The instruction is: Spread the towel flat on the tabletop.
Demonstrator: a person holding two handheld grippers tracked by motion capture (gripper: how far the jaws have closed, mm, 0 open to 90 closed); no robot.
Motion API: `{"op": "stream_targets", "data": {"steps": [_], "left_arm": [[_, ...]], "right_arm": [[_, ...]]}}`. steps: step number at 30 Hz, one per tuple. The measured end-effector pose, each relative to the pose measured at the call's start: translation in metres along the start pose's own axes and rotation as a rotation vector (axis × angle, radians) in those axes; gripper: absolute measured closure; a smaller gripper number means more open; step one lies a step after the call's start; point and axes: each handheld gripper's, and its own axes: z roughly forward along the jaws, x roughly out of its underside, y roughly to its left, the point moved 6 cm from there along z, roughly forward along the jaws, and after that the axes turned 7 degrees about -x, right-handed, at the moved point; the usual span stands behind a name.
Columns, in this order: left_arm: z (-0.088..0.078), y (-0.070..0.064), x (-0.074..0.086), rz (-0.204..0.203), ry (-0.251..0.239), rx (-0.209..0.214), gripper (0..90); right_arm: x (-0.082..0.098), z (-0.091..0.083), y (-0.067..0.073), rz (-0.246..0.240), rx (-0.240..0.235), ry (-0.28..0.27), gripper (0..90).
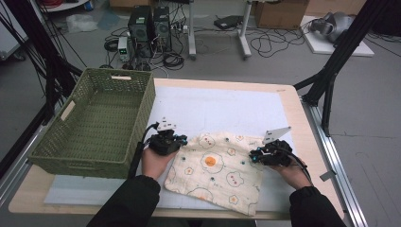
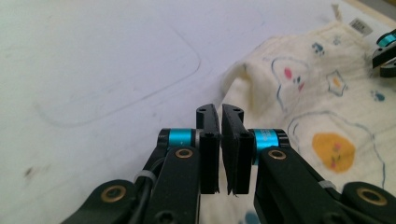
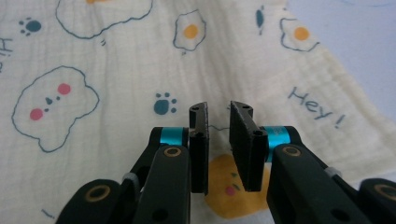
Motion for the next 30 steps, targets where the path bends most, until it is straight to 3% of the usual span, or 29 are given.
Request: {"op": "stream_targets", "data": {"steps": [2,5,9,10,12,13,16,18,20,22,23,24,26,28,30], "left_arm": [[0.009,-0.003,-0.005,-0.012,0.015,0.035,81.3],[0.021,-0.007,-0.008,0.014,0.044,0.058,74.0],[0.034,-0.005,-0.003,0.003,0.119,0.049,66.5],[0.037,-0.005,0.000,0.010,0.138,0.049,67.8],[0.040,-0.007,0.005,0.045,0.172,0.043,85.5],[0.040,-0.006,0.006,0.048,0.179,0.026,87.4],[0.031,-0.001,0.000,0.028,0.127,-0.049,88.4],[0.016,0.005,-0.009,0.008,0.041,-0.149,88.4],[0.000,0.011,-0.014,-0.047,-0.041,-0.208,88.5],[-0.009,0.018,-0.011,-0.060,-0.071,-0.279,88.4],[-0.011,0.022,-0.008,-0.084,-0.071,-0.295,88.2],[-0.011,0.025,-0.003,-0.113,-0.053,-0.288,87.7],[-0.009,0.028,0.006,-0.123,-0.026,-0.275,85.0],[-0.008,0.028,0.012,-0.138,-0.008,-0.231,78.4],[-0.010,0.024,0.014,-0.097,0.002,-0.227,71.2]], "right_arm": [[0.000,-0.002,-0.003,0.010,0.000,-0.017,75.0],[0.001,-0.001,-0.006,0.022,-0.007,-0.025,72.1],[0.000,0.001,-0.007,0.021,-0.006,-0.026,66.6],[0.000,0.002,-0.008,0.022,0.001,-0.026,65.4],[0.000,0.005,-0.009,0.023,0.005,-0.022,65.5],[0.000,0.006,-0.010,0.026,0.008,-0.015,65.9],[-0.002,0.009,-0.011,0.027,0.014,-0.015,70.6],[-0.003,0.010,-0.013,0.023,0.014,-0.019,73.7],[-0.005,0.012,-0.014,0.028,0.019,-0.022,74.1],[-0.009,0.014,-0.015,0.020,0.032,-0.032,74.2],[-0.010,0.015,-0.015,0.020,0.032,-0.029,74.2],[-0.012,0.016,-0.014,0.017,0.036,-0.028,74.1],[-0.014,0.015,-0.012,0.005,0.031,-0.038,73.6],[-0.015,0.013,-0.009,-0.004,0.028,-0.042,71.7],[-0.015,0.011,-0.005,-0.005,-0.008,-0.056,67.5]]}}
